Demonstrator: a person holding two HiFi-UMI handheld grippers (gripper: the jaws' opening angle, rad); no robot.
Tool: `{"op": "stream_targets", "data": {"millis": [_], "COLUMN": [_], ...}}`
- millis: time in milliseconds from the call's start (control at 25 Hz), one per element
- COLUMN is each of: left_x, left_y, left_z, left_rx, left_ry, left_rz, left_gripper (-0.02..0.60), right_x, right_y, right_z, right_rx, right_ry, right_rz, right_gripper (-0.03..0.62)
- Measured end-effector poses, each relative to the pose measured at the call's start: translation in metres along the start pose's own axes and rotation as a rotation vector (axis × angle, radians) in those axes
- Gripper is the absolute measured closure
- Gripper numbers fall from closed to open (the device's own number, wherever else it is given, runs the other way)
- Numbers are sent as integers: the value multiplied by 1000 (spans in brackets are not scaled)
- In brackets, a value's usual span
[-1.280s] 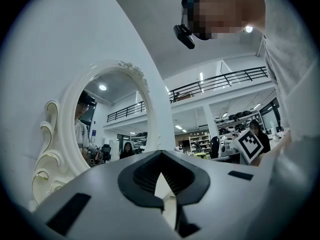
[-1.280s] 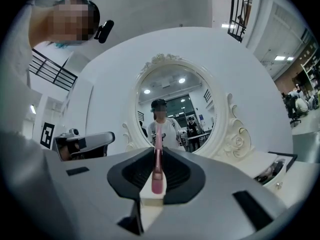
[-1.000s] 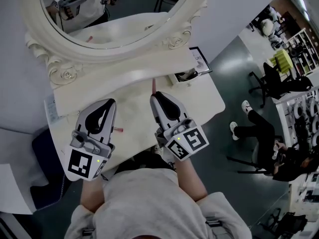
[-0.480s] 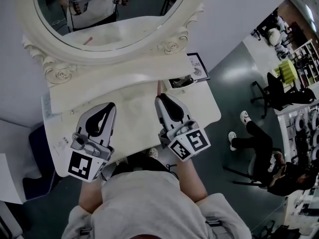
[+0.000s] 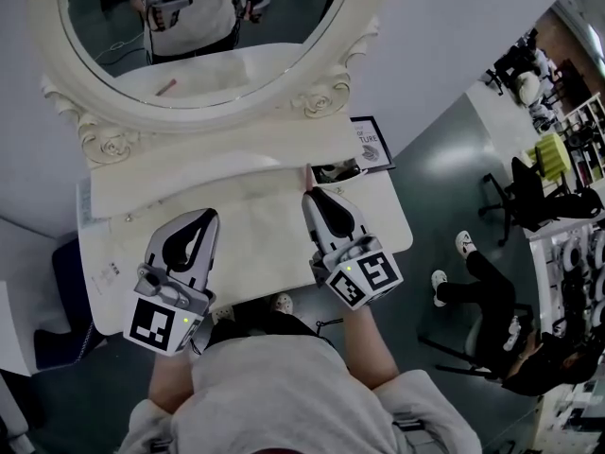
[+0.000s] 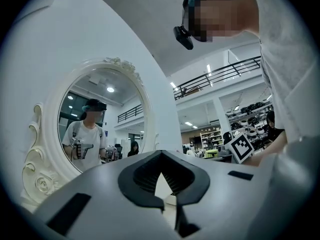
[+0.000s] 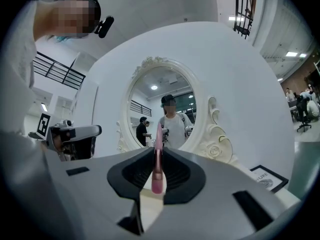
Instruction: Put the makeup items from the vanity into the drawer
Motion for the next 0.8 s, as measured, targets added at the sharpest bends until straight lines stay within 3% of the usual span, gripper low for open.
{"op": "stream_targets", "data": {"millis": [360, 520, 680, 800], "left_x": [-1, 13, 6, 15], "left_y": [-14, -22, -26, -32], "left_z": [21, 24, 34, 33], "left_rx": [-52, -52, -89, -93], "left_ry": [9, 91, 50, 111], "left_rz": [22, 12, 28, 12], "left_gripper": [571, 571, 571, 571], "right_x": [3, 6, 12, 18], "right_y": [-43, -63, -81, -92], "right_z": [9, 17, 27, 34], "right_rx": [-45, -59, -90, -113], "right_ry": [45, 74, 117, 153], "right_rz": [-80, -128, -190, -255], "right_gripper": [537, 537, 537, 537]}}
Point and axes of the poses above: the fingertips, and each gripper's own axes: z forward along the fingers, y to its left, x out of its underside, the point moved 5 cm from there along -z, backward along the fingers, and after that the axes turned 15 degrees about x, right-handed, at the moved point
